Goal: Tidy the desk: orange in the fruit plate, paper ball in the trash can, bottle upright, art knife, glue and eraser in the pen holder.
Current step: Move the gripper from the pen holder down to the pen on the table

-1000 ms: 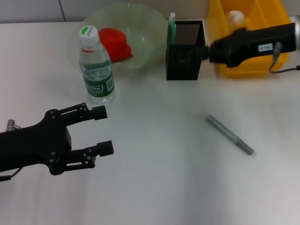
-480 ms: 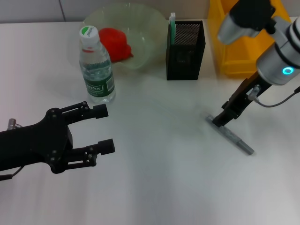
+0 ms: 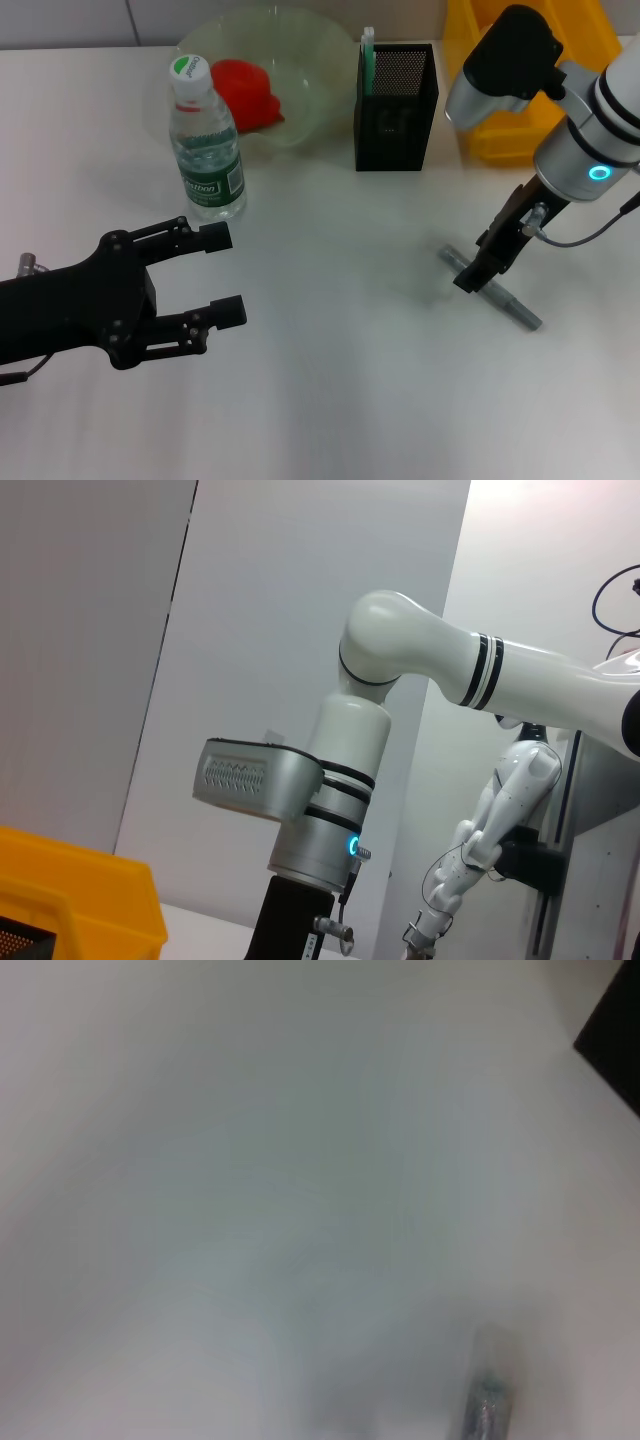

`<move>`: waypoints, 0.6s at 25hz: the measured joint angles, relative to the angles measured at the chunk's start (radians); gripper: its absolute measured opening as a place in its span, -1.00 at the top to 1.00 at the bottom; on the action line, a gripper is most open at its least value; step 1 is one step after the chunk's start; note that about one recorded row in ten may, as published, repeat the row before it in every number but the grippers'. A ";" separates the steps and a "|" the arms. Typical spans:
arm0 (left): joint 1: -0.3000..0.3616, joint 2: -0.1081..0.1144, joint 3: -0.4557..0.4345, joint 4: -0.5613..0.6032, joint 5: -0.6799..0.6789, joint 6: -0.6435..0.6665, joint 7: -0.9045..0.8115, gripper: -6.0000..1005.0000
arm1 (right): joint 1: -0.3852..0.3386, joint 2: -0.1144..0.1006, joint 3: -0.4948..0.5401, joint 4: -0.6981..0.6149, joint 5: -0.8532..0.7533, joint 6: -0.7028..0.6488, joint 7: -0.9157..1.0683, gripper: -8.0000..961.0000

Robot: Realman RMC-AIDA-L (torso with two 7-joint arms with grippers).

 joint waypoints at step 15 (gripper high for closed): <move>-0.003 -0.004 0.000 0.000 0.000 -0.002 0.004 -0.57 | 0.003 0.001 -0.025 0.024 -0.006 0.006 0.002 0.06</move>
